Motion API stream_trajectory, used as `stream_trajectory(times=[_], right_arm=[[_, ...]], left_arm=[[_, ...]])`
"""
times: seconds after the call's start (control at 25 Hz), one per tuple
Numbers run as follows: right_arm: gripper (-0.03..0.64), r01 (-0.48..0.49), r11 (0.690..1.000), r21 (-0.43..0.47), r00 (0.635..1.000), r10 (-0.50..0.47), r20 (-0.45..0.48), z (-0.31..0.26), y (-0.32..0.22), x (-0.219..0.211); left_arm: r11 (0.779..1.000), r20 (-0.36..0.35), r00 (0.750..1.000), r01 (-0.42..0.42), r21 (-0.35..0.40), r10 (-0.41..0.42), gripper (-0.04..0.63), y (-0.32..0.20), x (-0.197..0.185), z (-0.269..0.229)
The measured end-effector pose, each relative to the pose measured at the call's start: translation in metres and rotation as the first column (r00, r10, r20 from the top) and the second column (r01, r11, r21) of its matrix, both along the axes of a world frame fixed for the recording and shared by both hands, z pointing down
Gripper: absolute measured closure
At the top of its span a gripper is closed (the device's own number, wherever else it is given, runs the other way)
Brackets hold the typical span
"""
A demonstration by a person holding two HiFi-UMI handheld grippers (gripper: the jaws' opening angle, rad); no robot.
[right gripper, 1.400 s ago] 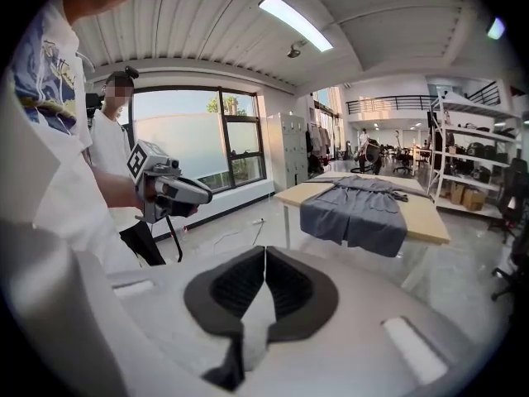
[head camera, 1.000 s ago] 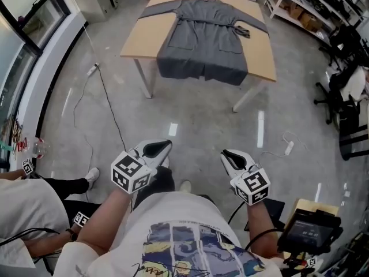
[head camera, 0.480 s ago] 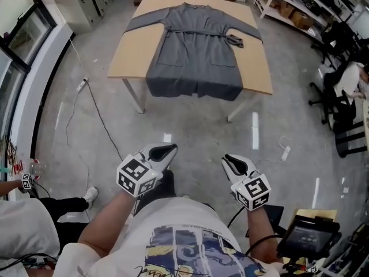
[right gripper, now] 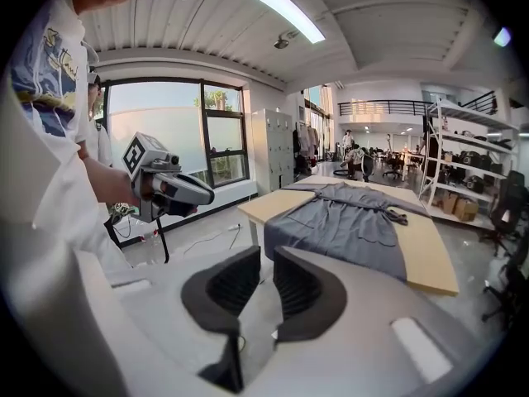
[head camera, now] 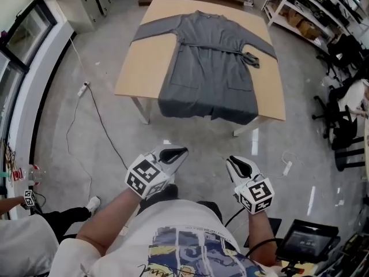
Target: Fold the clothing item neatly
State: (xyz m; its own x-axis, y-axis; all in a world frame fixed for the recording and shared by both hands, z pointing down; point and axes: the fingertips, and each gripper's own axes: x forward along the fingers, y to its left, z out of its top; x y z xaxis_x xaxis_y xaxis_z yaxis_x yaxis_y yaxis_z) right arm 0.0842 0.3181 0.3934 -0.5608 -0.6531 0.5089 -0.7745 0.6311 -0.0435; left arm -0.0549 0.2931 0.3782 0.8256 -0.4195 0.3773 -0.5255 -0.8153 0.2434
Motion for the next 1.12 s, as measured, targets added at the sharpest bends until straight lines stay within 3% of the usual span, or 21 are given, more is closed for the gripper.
stream_trajectory(times=[0.32,0.88,1.12], right_arm=[[0.569,0.054,0.998,-0.022,0.999,-0.054,0.0,0.008,-0.043,-0.019],[0.566,0.2,0.98,-0.017,0.979,-0.199,0.045,0.013,-0.094,0.039],[0.566,0.218,0.976,-0.031,0.975,-0.216,0.047,0.019,-0.103,0.049]], left_arm=[[0.999,-0.003,0.999,0.036,-0.019,-0.036,0.594,-0.038,-0.01,0.008],[0.983,0.004,0.983,0.184,0.014,-0.184,0.594,-0.07,0.048,-0.008],[0.979,0.018,0.979,0.203,-0.017,-0.203,0.594,-0.072,0.055,-0.001]])
